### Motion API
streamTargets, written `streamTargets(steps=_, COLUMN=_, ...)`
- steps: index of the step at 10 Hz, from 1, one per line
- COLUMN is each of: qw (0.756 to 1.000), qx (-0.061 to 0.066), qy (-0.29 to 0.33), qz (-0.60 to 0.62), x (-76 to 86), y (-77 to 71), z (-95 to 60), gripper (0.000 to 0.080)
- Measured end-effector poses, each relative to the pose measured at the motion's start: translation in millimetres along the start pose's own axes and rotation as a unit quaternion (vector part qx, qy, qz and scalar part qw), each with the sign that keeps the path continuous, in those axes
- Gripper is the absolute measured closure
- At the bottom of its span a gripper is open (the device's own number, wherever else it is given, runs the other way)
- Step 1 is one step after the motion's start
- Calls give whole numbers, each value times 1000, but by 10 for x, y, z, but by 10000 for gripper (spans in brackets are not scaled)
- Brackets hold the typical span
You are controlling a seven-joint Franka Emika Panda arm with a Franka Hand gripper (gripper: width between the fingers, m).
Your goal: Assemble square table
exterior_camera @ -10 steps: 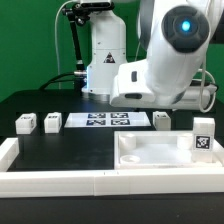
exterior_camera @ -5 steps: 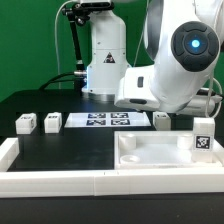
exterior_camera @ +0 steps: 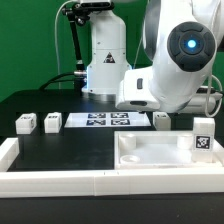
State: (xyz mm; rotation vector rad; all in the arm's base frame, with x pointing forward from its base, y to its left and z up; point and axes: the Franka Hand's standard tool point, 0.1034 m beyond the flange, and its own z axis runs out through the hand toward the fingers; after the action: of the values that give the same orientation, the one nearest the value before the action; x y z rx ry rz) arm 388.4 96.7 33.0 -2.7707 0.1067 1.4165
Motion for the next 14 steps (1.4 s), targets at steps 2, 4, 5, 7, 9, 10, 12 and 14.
streamTargets(steps=2, qw=1000, qx=16, qy=7, qz=1, x=-10, y=-3, z=-42, gripper=151)
streamTargets(steps=4, qw=1000, qx=12, qy=7, qz=5, x=-3, y=26, z=-34, gripper=151)
streamTargets(steps=5, qw=1000, qx=13, qy=7, qz=6, x=-1, y=35, z=-35, gripper=151)
streamTargets(steps=7, qw=1000, qx=13, qy=8, qz=8, x=7, y=44, z=-38, gripper=151)
streamTargets(steps=9, qw=1000, qx=12, qy=17, qz=4, x=19, y=-45, z=14, gripper=151)
streamTargets(steps=10, qw=1000, qx=12, qy=24, qz=4, x=50, y=-54, z=50, gripper=151)
streamTargets(steps=12, qw=999, qx=9, qy=32, qz=5, x=87, y=-68, z=135, gripper=151)
streamTargets(steps=14, qw=1000, qx=7, qy=29, qz=9, x=85, y=-55, z=208, gripper=151)
